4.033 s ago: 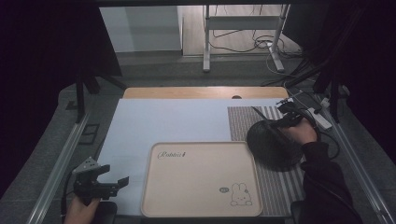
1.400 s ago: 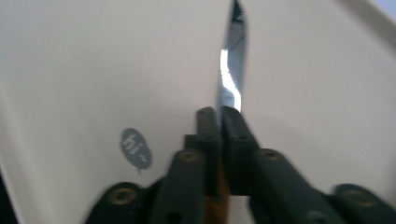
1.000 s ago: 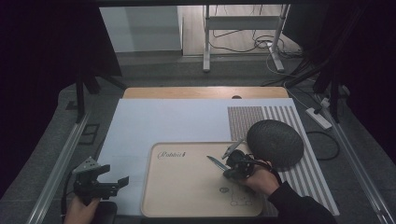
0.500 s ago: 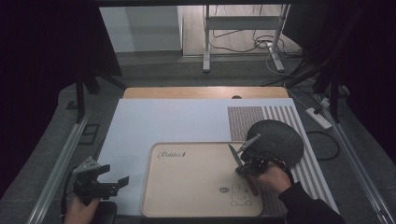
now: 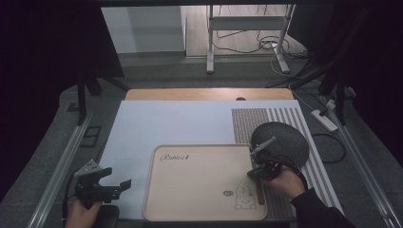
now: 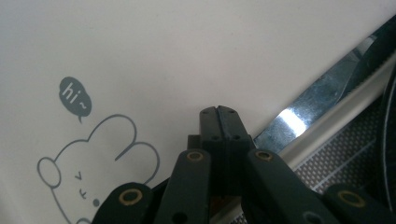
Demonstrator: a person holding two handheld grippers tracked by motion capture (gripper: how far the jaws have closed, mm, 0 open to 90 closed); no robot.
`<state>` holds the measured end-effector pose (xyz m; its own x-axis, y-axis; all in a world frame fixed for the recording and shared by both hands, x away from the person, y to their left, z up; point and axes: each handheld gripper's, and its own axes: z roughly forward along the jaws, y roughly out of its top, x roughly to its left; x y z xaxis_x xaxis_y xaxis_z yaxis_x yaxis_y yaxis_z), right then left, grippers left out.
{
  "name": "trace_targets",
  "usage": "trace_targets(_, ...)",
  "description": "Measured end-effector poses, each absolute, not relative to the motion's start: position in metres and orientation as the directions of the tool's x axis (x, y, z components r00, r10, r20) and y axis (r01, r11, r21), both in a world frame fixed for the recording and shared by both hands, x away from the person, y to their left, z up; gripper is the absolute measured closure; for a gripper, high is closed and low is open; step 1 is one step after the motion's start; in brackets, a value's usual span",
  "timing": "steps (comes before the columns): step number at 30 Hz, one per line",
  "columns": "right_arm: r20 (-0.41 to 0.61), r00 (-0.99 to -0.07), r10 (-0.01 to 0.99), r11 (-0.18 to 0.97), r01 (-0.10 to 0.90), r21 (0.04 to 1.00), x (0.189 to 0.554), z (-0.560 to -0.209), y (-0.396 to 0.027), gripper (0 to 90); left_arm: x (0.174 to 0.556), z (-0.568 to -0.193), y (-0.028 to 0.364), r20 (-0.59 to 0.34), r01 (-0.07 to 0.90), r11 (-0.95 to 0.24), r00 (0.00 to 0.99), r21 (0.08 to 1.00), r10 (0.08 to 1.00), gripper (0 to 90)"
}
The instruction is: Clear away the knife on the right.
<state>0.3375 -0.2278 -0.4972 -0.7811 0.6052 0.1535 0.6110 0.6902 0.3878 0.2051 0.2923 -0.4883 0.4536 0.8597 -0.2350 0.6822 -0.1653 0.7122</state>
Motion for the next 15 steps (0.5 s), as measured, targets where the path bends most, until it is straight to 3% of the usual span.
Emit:
trace_targets(5,0.148,-0.784,0.603,0.694,0.606,0.389,0.3354,-0.4971,-0.2284,89.1,0.2052,-0.4883,0.2923,-0.235,0.682,-0.165,0.453,0.712,0.86,3.0)
trace_targets(15,0.116,-0.808,0.578,0.69,0.56,0.459,0.3327,-0.4896,-0.2233,74.3,0.2053,-0.4883,0.292,-0.234,0.683,-0.167,0.454,0.711,0.86,3.1)
